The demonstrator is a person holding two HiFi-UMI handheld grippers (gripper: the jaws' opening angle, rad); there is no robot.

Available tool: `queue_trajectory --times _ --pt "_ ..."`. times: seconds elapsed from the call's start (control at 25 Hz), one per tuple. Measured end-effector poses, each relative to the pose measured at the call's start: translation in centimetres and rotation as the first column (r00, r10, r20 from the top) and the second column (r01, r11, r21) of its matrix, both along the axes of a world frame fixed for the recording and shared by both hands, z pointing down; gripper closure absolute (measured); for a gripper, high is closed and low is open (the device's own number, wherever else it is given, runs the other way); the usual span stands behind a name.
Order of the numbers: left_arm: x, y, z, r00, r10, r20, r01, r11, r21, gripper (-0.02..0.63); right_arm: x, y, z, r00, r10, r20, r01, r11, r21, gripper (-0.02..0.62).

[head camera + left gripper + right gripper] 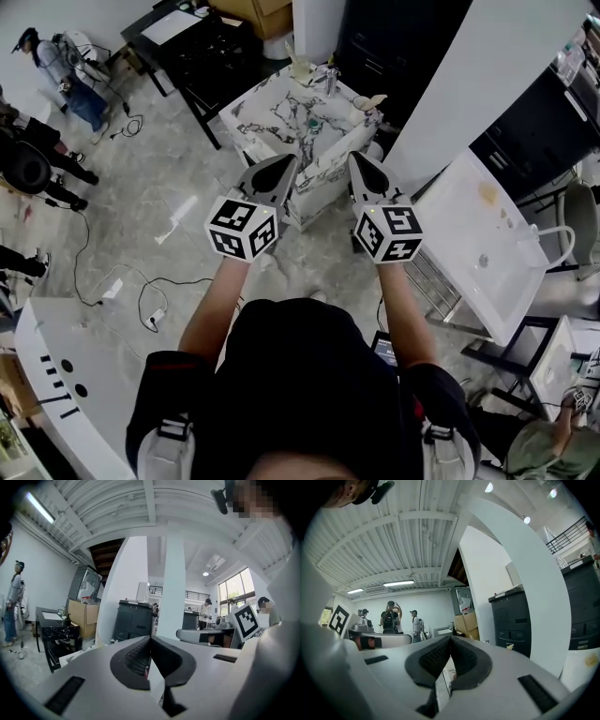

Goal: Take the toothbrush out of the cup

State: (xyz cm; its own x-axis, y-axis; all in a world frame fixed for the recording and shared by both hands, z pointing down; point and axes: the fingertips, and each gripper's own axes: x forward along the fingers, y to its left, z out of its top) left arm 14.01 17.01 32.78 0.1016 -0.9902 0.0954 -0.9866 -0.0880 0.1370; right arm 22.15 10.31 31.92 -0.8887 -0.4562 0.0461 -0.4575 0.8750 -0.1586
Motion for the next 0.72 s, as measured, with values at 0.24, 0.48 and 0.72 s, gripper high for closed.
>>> queue_trajectory --times 0.24,0.48,0.72 --pt "-1.2 -1.7 0.3 1.000 0.005 -0.011 -0.004 1.000 0.003 0.598 -1.0 -1.6 0.2 1.000 0.003 -0.016 -0.003 1.000 0.011 0.561" --pt "-3.8 -5.1 -0.2 0.999 0.035 -0.019 -0.034 0.999 0.020 0.598 -3.5 -4.3 -0.1 0.999 0.014 -0.029 -0.013 1.000 0.021 0.561" --pt "-7.3 -8.7 -0.8 0.998 0.060 -0.036 -0.059 0.998 0.026 0.598 -6.9 -7.4 -0.8 0.999 0.031 -0.033 -0.030 0.999 0.024 0.561"
